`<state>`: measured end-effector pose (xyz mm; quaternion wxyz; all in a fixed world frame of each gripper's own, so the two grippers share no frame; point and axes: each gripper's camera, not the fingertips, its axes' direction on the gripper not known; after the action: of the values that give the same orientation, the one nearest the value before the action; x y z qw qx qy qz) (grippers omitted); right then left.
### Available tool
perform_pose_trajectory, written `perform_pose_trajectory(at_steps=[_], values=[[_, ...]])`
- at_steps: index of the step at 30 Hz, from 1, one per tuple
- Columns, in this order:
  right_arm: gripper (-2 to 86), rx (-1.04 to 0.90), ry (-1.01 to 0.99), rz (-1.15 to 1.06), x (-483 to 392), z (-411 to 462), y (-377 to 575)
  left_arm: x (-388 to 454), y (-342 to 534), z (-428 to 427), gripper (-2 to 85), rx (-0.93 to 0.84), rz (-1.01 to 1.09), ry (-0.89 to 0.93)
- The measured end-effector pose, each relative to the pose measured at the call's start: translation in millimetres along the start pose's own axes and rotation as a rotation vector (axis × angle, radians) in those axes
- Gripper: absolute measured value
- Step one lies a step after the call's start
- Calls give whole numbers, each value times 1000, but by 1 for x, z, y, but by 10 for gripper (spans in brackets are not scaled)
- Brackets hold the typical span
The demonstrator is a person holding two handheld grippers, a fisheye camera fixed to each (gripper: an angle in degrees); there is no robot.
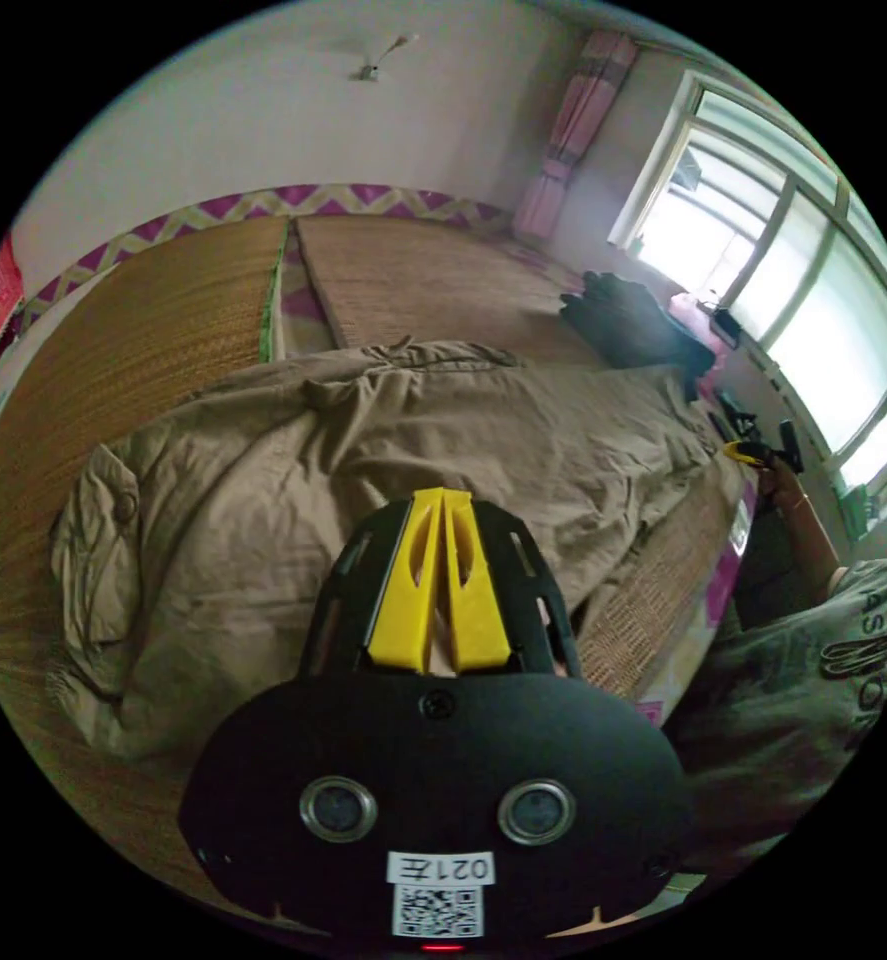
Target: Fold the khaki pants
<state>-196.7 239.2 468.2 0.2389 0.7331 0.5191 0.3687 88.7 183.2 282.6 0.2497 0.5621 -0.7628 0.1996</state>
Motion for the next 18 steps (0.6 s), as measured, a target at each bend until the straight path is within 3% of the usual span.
perform_pose_trajectory(at_steps=[7,13,15,18], values=[[97,57,-144,229,40,26,9,11,48,-24,-10,57,-44,83],[30,133,-261,335,64,53,12,14,81,-58,-10,108,-55,129],[20,172,-306,308,58,47,17,14,93,-72,-10,124,-59,139],[13,246,-295,96,-1,18,15,11,115,-98,-10,157,-67,152]])
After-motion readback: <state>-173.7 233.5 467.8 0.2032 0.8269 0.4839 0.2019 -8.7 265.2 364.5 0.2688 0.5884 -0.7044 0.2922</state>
